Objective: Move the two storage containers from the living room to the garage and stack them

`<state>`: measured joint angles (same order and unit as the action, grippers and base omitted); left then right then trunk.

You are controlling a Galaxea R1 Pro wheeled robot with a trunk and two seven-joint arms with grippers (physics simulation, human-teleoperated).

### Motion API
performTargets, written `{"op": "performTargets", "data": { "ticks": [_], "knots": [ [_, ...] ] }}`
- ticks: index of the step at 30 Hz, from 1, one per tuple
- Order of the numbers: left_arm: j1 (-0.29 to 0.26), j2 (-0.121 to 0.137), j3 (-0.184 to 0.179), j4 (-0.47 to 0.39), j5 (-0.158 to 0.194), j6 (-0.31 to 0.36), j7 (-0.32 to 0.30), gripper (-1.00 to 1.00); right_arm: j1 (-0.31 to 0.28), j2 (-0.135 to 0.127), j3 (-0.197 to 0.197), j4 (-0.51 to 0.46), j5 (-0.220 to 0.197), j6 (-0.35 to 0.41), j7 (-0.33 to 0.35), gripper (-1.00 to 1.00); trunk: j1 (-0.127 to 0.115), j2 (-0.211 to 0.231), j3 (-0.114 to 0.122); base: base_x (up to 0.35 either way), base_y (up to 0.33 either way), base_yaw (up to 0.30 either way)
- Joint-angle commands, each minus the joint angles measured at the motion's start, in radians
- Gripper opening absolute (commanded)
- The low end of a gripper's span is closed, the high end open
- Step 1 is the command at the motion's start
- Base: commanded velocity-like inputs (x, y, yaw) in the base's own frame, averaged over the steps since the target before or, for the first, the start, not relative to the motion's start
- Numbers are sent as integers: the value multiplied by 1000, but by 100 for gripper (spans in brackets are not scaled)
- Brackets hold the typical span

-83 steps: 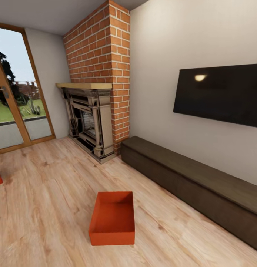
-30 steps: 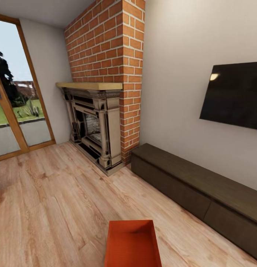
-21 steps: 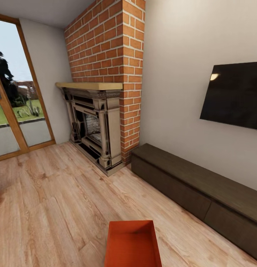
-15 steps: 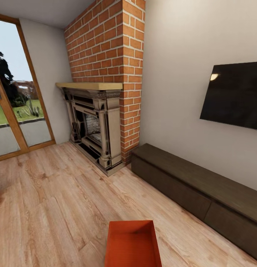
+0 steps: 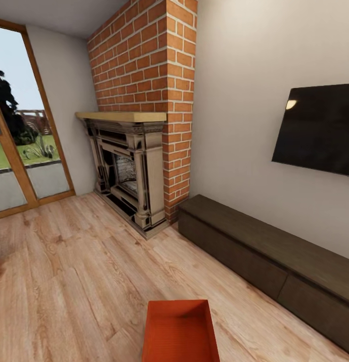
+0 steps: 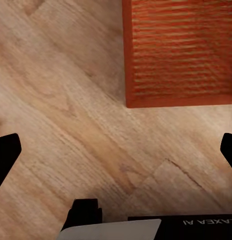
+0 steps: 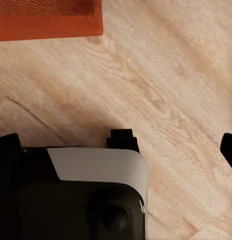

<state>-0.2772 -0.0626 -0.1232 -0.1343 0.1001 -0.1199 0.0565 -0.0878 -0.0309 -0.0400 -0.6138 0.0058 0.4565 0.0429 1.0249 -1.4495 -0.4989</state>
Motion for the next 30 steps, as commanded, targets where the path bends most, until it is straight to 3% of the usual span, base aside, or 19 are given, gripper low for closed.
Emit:
{"op": "performTargets", "data": {
  "ticks": [1, 6, 10, 16, 30],
  "knots": [
    [-1, -1, -9, 1, 10, -3, 5, 100, -16, 1, -3, -5, 2, 13, 4, 100, 0, -1, -1, 77, 0, 0],
    [-2, -2, -9, 3, 11, 5, 9, 100, -106, 5, 1, -9, 7, 24, 2, 100, 0, -1, -1, 79, 0, 0],
    [-10, -1, -2, 2, 19, 113, 4, 100, -161, 6, 6, -8, 5, 26, -32, 100, 0, -1, -1, 32, 0, 0],
    [-35, 1, 3, 0, 25, 207, -2, 100, -175, 24, 10, -3, 3, 21, -83, 100, 0, -1, -1, 8, 0, 0],
    [-51, -1, 1, -66, 24, 225, -3, 100, -179, 46, 54, 46, -7, -46, -86, 100, 0, -1, -3, 3, 0, 0]
  ]
}}
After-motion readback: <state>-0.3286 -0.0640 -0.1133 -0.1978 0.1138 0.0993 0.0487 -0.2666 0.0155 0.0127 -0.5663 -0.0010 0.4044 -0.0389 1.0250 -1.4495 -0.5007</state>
